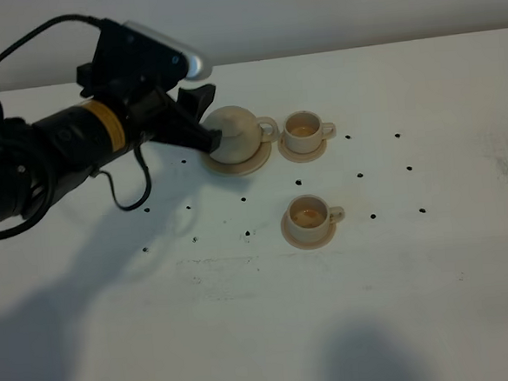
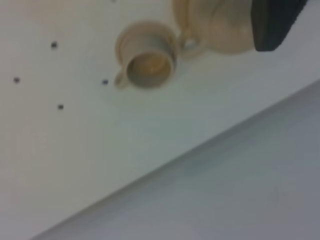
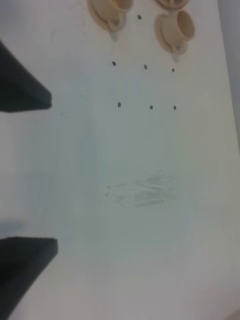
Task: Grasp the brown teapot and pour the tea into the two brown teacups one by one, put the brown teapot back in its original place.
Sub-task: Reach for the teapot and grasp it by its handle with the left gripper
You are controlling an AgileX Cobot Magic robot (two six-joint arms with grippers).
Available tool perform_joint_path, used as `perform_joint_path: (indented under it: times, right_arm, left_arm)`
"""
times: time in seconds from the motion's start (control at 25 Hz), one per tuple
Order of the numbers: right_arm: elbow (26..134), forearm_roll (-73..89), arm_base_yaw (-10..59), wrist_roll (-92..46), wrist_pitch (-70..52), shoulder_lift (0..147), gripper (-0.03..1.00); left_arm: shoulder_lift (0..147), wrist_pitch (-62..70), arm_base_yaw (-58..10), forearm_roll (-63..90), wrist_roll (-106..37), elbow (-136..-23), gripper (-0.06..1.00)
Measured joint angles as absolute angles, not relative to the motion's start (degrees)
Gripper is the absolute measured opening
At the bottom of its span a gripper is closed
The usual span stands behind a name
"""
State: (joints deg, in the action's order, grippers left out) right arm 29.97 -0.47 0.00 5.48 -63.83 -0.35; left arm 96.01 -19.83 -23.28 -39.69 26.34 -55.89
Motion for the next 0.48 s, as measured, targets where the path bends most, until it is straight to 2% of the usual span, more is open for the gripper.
perform_joint_path:
  times: [0.48]
  right_arm:
    - [30.0, -0.5, 0.0, 5.5, -63.8, -0.3, 0.52]
  left_arm:
    - [102.8, -10.6, -30.3, -35.4, 29.6, -71.0, 0.42]
